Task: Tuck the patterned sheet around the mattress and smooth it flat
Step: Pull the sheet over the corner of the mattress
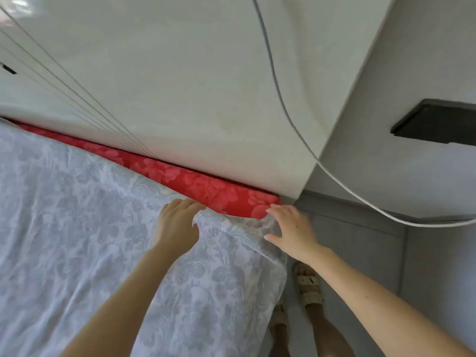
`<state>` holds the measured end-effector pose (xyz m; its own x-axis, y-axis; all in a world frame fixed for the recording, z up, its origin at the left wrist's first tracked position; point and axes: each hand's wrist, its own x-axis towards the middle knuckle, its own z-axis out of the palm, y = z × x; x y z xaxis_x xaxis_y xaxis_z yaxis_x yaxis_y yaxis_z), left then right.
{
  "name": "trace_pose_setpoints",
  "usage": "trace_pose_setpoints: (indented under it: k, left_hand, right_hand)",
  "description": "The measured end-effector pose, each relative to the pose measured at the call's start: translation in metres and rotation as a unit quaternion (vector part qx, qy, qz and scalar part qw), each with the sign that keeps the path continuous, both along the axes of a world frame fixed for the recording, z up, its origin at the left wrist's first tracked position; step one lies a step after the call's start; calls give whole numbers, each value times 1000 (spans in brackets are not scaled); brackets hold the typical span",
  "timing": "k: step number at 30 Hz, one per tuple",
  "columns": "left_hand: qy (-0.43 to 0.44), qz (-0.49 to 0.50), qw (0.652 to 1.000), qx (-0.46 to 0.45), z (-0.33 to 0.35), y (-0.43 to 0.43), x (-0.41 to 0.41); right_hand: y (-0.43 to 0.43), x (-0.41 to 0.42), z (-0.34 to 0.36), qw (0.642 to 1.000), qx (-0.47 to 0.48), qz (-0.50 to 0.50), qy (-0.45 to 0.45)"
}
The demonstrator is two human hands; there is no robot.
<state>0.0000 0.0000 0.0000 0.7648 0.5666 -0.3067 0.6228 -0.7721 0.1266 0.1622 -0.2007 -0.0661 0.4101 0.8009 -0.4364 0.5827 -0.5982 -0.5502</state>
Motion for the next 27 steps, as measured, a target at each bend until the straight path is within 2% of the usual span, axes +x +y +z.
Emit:
trace_pose_setpoints:
  k: [7,10,13,16,18,20,21,23,27]
  left_hand:
    - [142,-99,985,14,-43,33,24]
    - [199,-148,969,7,-51,35,31]
    - [214,-159,963,-32,-52,24,41]
    - [181,-173,964,-88,-42,2,55]
    - [142,-191,968,-84,-39,-8,68]
    - [35,-221,974,-30,-36,-11,79]
    - [-32,-242,970,11,-33,-11,84]
    - [-111,-264,956,68,-19,-12,88]
    - [-149,-224,957,113,12,-13,81]
  right_hand:
    - [16,-3,-58,991,-3,29,-131]
    - [11,-2,-59,986,17,9,-166]
    - [-9,7,-45,982,46,-20,-181]
    - [-28,23,-13,978,88,-51,-179]
    - [-30,30,10,979,103,-45,-172]
    - [-32,32,26,980,111,-44,-157]
    - [-34,33,33,982,109,-49,-146]
    - [-41,33,44,987,93,-56,-118]
    - [-76,32,59,998,31,-51,-3]
